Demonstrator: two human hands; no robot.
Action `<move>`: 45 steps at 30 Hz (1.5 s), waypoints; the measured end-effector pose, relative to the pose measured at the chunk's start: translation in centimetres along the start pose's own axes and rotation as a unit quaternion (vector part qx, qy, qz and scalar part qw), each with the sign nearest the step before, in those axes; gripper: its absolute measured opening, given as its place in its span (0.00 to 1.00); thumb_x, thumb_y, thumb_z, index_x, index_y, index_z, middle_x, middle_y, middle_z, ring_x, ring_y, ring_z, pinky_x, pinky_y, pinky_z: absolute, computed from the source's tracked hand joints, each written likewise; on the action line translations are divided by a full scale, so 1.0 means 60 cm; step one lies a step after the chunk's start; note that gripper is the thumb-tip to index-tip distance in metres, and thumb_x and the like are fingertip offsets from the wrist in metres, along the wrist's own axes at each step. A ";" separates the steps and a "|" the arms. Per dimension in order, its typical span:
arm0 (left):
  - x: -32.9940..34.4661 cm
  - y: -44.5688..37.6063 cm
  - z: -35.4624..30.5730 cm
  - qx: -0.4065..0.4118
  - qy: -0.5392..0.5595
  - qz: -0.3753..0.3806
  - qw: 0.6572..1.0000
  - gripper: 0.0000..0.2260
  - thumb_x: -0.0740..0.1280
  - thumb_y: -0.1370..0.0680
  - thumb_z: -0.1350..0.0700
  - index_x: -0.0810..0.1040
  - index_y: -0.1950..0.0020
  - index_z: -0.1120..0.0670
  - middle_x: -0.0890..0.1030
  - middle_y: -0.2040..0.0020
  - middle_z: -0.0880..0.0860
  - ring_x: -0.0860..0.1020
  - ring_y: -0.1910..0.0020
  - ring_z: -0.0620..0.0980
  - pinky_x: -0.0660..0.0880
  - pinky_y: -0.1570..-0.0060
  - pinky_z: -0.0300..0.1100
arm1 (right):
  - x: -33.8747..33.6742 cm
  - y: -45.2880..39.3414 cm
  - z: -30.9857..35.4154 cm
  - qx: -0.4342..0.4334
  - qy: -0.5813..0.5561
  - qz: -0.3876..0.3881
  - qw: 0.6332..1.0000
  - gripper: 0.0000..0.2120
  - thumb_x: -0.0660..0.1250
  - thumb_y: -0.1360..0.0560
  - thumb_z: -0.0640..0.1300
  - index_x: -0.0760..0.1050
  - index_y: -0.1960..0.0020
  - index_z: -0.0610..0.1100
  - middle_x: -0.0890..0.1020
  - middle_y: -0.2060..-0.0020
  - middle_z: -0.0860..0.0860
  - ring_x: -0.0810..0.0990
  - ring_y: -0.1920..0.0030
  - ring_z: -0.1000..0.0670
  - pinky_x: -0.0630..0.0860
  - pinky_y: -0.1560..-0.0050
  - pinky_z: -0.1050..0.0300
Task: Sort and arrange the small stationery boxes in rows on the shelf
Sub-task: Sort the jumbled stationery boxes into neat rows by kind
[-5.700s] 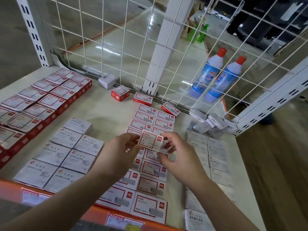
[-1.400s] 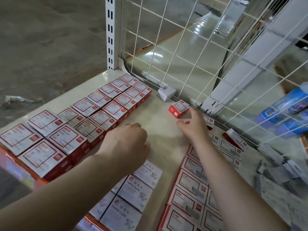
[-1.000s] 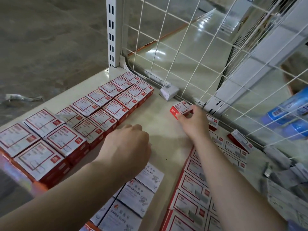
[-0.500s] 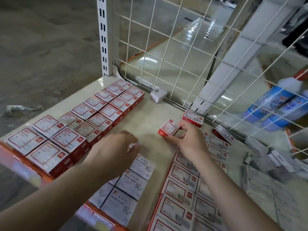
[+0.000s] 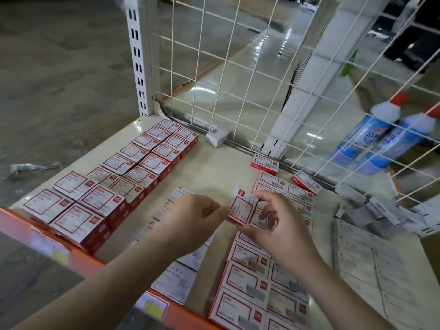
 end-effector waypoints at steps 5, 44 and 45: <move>0.015 0.000 0.004 -0.030 0.032 0.032 0.999 0.13 0.60 0.22 0.46 0.79 0.58 0.51 0.76 0.69 0.48 0.66 0.81 0.39 0.62 0.78 0.30 | -0.001 0.014 0.007 -0.009 0.007 0.003 1.000 0.28 0.74 0.33 0.51 0.59 0.43 0.63 0.67 0.54 0.67 0.67 0.54 0.73 0.65 0.59 0.81; 0.000 0.031 0.011 -0.055 0.138 -0.061 0.987 0.09 0.59 0.20 0.52 0.76 0.58 0.49 0.81 0.59 0.53 0.80 0.53 0.59 0.77 0.52 0.51 | 0.008 -0.003 -0.008 0.067 -0.207 0.043 0.975 0.13 0.67 0.26 0.42 0.74 0.44 0.55 0.82 0.52 0.58 0.79 0.51 0.63 0.75 0.57 0.71; 0.001 0.031 0.015 -0.059 0.139 -0.062 0.987 0.09 0.59 0.20 0.53 0.76 0.57 0.49 0.81 0.59 0.52 0.80 0.54 0.58 0.77 0.53 0.50 | 0.011 -0.002 -0.006 0.067 -0.198 0.049 0.977 0.14 0.68 0.26 0.42 0.73 0.45 0.57 0.81 0.52 0.60 0.79 0.51 0.65 0.75 0.57 0.72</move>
Point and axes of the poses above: each hand's wrist, its own y-axis away from the middle knuckle, its own x-axis out of the palm, z = x × y, the point moved 7 cm from there along -y, towards the middle knuckle
